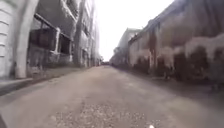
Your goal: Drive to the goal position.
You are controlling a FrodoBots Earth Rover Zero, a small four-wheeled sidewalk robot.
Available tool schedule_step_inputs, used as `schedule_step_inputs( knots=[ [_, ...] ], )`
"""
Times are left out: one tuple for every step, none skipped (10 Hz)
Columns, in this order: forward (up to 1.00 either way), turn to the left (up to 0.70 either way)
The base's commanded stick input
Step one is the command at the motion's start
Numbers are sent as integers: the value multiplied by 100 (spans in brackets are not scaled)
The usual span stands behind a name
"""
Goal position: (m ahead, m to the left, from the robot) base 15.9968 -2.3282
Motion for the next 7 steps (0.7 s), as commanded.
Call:
schedule_step_inputs(
  knots=[
    [50, 0],
    [50, 0],
    [50, 0],
    [50, 0],
    [50, 0],
    [50, 0],
    [50, 0]
  ],
)
